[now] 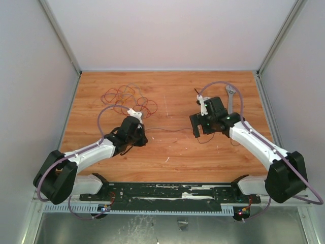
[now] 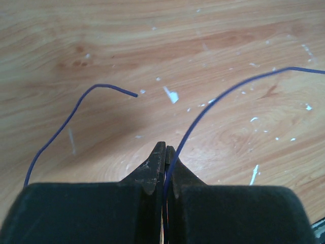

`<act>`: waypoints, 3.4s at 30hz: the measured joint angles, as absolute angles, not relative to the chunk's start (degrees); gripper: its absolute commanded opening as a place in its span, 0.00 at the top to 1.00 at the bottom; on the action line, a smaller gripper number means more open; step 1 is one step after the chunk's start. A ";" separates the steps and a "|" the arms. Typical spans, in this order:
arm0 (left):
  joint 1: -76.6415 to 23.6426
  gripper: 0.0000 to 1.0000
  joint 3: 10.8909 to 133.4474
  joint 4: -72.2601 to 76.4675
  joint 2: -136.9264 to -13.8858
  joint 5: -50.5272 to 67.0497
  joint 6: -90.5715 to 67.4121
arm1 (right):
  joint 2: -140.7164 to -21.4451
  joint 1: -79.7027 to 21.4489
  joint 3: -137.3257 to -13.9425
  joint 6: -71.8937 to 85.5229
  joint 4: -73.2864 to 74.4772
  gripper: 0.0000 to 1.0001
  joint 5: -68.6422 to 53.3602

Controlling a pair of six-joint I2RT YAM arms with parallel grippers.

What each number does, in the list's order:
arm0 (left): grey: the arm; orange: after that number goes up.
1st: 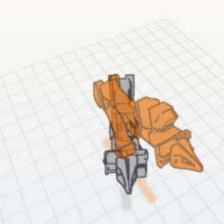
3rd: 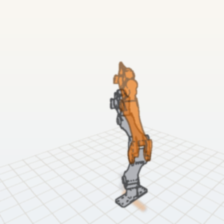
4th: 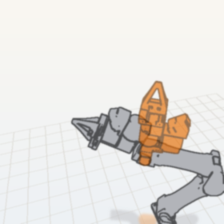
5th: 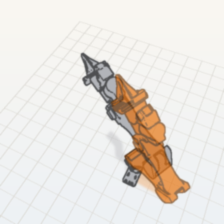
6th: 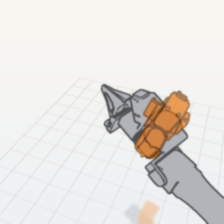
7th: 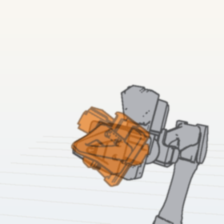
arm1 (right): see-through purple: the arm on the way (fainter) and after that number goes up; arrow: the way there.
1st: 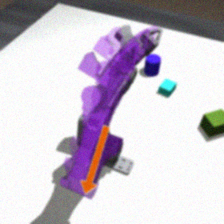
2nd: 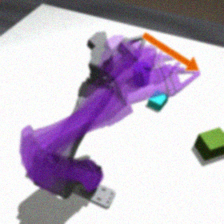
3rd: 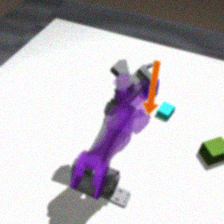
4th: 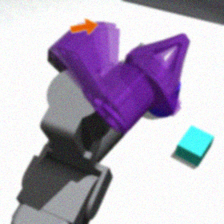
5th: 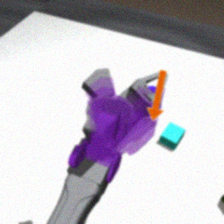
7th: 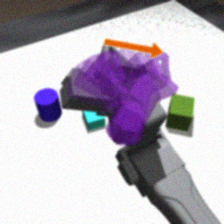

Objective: Zip-tie the wires
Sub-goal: Straighten the cable at the center of the board.

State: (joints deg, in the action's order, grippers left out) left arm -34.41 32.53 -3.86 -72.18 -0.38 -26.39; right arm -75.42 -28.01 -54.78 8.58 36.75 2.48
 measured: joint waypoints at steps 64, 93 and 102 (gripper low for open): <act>-30.96 1.00 25.06 -6.17 -64.86 -8.99 -35.00 | -68.64 1.32 -37.32 45.36 28.29 1.00 16.49; -29.06 0.59 25.32 -3.70 -70.24 -10.98 -37.04 | -84.55 21.06 -43.13 38.57 15.84 0.63 8.71; -29.04 0.17 25.63 -3.42 -69.23 -12.23 -37.28 | -78.65 21.06 -42.52 36.12 16.10 0.10 5.74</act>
State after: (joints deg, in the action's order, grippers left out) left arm -29.04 25.63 -3.42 -69.23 -12.23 -37.28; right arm -78.65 21.06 -42.52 36.12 16.10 5.74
